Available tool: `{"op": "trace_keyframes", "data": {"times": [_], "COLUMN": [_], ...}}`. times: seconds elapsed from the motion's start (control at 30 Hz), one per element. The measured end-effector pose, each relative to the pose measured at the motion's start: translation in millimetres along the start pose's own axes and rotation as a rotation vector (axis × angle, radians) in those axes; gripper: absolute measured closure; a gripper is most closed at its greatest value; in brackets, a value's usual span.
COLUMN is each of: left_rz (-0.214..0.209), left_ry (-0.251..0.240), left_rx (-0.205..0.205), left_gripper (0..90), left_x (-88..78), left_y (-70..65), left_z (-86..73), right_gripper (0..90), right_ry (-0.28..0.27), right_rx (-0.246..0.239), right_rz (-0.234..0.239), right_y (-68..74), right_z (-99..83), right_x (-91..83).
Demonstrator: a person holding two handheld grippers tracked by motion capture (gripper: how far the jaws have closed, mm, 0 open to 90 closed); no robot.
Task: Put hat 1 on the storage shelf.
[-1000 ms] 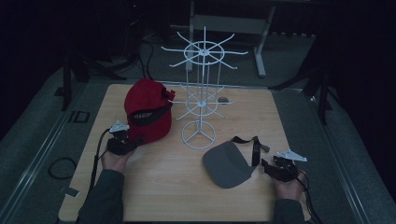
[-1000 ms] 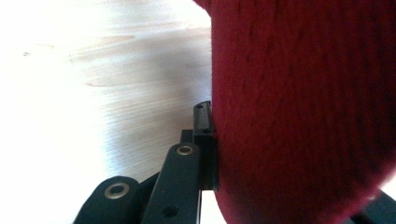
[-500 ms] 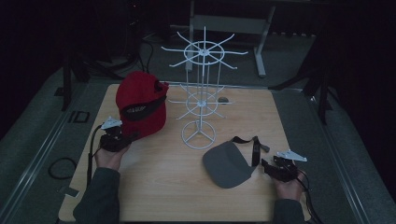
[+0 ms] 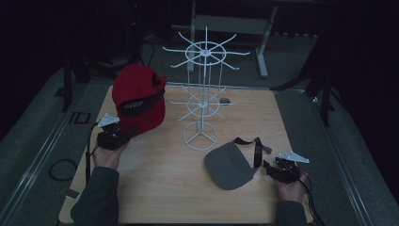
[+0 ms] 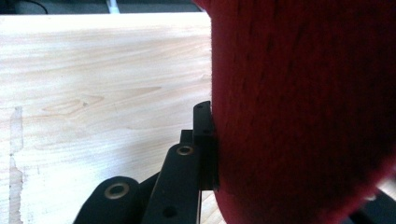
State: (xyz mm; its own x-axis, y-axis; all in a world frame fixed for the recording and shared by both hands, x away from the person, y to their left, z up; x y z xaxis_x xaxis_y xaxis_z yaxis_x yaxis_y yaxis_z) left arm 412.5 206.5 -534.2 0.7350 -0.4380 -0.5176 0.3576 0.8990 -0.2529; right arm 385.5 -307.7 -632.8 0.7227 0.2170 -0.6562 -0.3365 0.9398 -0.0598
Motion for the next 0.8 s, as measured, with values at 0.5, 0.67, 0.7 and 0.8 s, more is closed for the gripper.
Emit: {"op": "trace_keyframes", "data": {"times": [0.5, 0.67, 0.7, 0.8], "left_rz": [0.007, 0.007, 0.008, 0.011], "left_ry": [-0.05, -0.062, -0.062, -0.068], "left_rx": [0.006, -0.001, 0.0, 0.002], "left_gripper": [85.5, 85.5, 85.4, 85.4], "left_x": [-13.3, -15.7, -16.1, -18.0], "left_y": [-7.3, -8.8, -8.9, -9.6], "left_z": [18.5, 23.5, 24.0, 27.0], "right_gripper": [42.2, 42.2, 42.2, 42.1], "right_ry": [0.0, 0.0, 0.0, 0.0], "right_rx": [-0.001, -0.002, -0.002, -0.002], "right_rz": [0.001, 0.001, 0.001, 0.001], "right_y": [0.2, 0.2, 0.2, 0.2], "right_z": [0.0, 0.0, 0.0, 0.0], "right_x": [0.0, 0.0, 0.1, 0.1]}}
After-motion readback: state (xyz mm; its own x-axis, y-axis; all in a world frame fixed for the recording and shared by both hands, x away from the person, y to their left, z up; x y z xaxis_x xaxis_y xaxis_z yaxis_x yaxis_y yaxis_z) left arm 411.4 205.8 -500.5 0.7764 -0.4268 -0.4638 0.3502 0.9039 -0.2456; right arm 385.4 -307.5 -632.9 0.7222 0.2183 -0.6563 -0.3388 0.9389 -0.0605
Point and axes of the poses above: each handheld gripper's, and its own axes: x roughly forward along the jaws, z roughly out of its top, y roughly to its left, the point moved 10 cm from there along x, roughly forward along the jaws, and after that the axes turned 4 degrees about -x, right-handed, at the moved point
